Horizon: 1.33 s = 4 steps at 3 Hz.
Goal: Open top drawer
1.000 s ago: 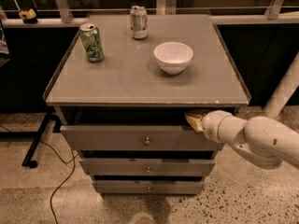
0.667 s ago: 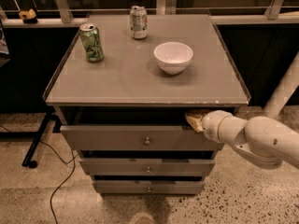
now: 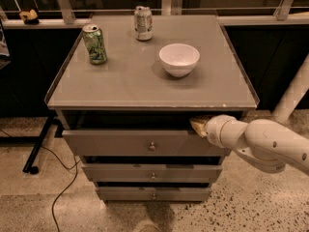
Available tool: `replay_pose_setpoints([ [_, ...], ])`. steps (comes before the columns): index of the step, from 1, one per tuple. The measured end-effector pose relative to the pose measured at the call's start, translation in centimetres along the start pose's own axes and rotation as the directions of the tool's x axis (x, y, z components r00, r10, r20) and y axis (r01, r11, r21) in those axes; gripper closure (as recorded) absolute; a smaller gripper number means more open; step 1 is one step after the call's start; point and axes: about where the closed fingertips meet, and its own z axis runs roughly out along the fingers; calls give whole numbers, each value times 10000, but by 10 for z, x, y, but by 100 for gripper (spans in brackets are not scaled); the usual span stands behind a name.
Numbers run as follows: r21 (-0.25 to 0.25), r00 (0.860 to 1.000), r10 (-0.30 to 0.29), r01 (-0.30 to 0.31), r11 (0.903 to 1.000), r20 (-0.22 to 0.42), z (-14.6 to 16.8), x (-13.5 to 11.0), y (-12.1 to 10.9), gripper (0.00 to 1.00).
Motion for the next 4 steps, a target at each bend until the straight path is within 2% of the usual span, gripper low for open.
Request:
replay_pose_setpoints([
  [1, -20, 9998, -47, 47, 10000, -186, 3, 1, 1, 100],
  [3, 280, 9907, 84, -46, 9996, -1355, 10, 11, -7, 100],
  [4, 303, 9899, 101, -58, 9995, -1416, 10, 12, -8, 100],
])
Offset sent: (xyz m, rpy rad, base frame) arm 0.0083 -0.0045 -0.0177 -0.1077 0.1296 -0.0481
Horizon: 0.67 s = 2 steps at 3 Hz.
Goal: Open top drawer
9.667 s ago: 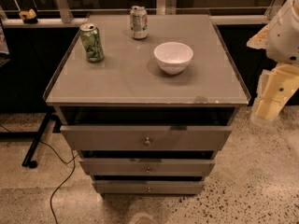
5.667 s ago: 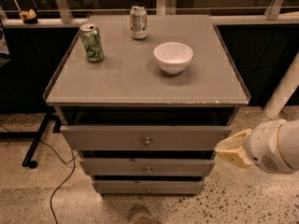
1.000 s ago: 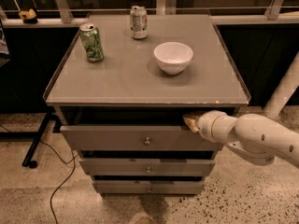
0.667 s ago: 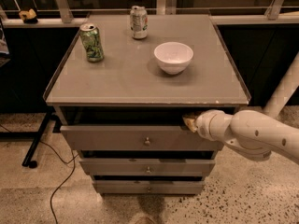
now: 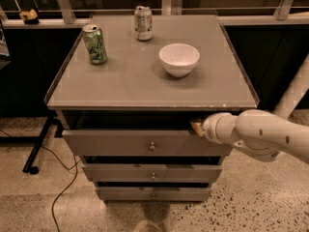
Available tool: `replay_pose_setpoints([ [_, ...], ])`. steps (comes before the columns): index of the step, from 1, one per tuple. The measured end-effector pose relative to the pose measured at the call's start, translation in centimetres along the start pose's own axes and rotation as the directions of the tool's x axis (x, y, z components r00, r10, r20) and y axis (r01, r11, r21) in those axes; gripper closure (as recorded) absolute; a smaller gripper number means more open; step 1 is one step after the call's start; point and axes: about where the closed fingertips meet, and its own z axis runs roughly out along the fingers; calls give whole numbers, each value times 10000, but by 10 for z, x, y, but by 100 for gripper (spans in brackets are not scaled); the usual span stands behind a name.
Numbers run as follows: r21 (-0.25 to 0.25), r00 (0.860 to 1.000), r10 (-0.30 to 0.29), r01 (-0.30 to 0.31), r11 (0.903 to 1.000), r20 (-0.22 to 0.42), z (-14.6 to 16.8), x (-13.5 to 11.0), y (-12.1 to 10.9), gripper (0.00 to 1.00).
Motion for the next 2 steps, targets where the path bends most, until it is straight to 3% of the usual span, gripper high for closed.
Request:
replay_pose_setpoints([
  [2, 122, 9985, 30, -24, 9999, -552, 1, 10, -4, 100],
])
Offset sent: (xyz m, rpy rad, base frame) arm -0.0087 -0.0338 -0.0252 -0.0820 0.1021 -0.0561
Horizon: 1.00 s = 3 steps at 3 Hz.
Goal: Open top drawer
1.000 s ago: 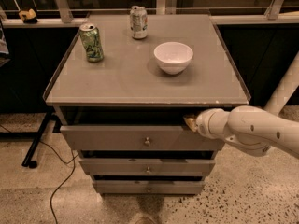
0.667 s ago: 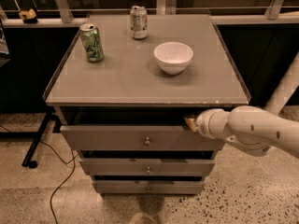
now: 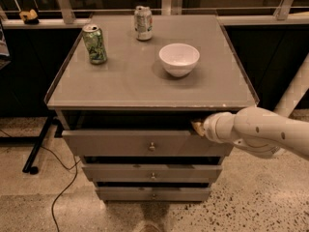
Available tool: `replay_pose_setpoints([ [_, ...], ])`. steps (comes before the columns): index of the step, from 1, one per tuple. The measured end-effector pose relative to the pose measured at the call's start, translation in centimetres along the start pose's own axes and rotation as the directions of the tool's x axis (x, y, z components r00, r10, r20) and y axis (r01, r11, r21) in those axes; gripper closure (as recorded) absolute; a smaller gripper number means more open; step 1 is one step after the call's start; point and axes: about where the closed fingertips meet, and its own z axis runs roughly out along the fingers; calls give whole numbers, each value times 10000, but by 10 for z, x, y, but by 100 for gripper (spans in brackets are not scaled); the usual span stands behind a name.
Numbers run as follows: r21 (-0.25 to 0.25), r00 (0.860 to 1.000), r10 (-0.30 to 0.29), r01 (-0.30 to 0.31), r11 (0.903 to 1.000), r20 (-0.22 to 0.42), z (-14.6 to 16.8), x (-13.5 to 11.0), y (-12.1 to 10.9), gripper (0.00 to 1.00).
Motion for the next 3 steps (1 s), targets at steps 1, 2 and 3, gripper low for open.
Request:
replay_pose_setpoints([
  [1, -1, 10000, -1, 1, 10000, -2, -1, -2, 0, 100],
  [2, -39, 9999, -26, 26, 10000, -118, -5, 3, -3, 100],
  [3, -41, 9999, -28, 27, 10000, -119, -7, 2, -3, 100],
])
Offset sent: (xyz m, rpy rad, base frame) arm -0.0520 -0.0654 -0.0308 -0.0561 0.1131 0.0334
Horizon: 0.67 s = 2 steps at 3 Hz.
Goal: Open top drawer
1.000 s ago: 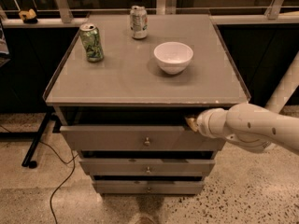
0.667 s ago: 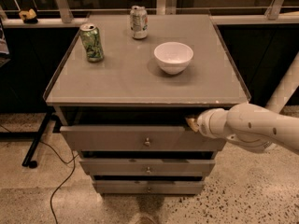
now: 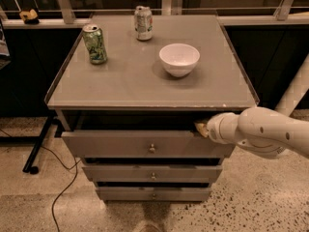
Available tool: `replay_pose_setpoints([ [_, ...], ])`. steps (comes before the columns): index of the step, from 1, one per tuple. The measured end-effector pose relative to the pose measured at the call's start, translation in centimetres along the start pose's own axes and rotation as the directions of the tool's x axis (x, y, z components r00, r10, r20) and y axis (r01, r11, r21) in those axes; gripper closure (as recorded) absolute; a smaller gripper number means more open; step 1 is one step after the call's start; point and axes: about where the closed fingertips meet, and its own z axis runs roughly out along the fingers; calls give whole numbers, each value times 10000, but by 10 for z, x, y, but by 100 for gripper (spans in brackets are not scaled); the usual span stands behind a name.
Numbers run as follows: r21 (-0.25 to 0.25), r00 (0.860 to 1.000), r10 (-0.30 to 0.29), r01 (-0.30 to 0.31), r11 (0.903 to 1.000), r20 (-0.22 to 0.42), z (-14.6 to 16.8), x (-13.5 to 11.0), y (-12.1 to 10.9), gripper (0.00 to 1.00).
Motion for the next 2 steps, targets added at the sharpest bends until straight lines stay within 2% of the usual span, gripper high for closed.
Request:
replay_pose_setpoints([
  [1, -227, 9998, -190, 188, 9996, -94, -6, 9, -1, 100],
  [2, -244, 9997, -212, 210, 9995, -94, -7, 8, -1, 100],
])
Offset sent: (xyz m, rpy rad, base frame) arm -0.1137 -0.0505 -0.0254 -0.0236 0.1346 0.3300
